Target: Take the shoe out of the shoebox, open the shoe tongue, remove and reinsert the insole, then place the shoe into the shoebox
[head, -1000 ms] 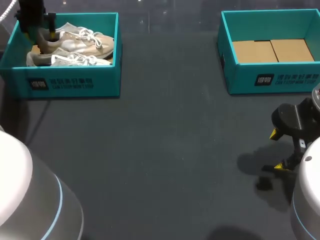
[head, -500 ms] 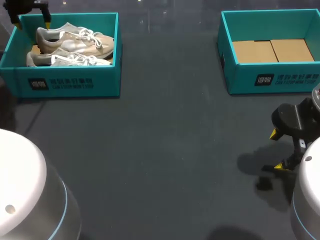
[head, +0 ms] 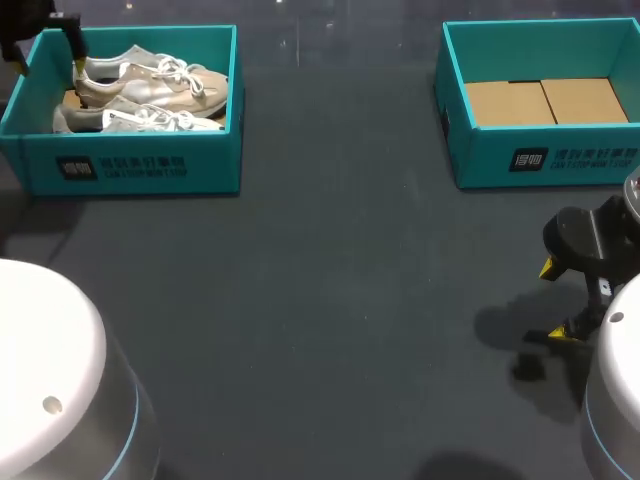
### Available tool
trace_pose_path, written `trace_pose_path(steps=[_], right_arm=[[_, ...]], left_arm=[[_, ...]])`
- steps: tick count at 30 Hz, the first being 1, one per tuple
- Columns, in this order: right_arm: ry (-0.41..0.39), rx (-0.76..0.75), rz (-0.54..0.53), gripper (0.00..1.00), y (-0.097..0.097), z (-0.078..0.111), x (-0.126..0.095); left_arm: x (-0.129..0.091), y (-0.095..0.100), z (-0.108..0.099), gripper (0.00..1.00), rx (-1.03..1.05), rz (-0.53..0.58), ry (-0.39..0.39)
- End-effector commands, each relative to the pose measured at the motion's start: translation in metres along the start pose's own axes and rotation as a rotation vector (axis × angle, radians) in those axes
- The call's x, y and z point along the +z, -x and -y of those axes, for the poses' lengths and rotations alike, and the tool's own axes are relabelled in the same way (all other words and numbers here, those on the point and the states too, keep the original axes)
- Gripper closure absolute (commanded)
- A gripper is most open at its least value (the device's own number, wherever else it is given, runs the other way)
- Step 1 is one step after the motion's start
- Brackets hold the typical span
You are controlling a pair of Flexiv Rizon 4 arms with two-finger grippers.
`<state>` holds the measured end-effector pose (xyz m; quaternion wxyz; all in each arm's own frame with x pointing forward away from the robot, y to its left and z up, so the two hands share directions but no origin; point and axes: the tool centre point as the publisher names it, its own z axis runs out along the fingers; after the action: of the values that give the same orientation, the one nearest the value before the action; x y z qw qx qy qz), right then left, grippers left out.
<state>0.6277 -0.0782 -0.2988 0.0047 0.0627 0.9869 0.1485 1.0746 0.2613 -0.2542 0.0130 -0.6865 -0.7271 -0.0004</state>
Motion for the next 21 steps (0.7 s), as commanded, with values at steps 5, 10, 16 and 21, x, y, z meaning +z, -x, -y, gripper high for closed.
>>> trace_pose_path(steps=[5, 10, 16, 21], right_arm=[[-0.001, -0.001, 0.004, 0.00, -0.003, 0.001, -0.001], [-0.001, -0.001, 0.004, 0.00, -0.003, 0.001, -0.001], [-0.001, -0.001, 0.004, 0.00, -0.003, 0.001, -0.001], [-0.001, -0.001, 0.004, 0.00, -0.003, 0.001, -0.001]], left_arm=[[-0.001, -0.009, 0.021, 0.00, 0.011, 0.012, 0.013], [-0.001, -0.009, 0.021, 0.00, 0.011, 0.012, 0.013], [0.001, -0.007, 0.023, 0.00, 0.016, 0.005, 0.026], [0.014, -0.003, 0.028, 0.00, 0.042, 0.010, 0.033]])
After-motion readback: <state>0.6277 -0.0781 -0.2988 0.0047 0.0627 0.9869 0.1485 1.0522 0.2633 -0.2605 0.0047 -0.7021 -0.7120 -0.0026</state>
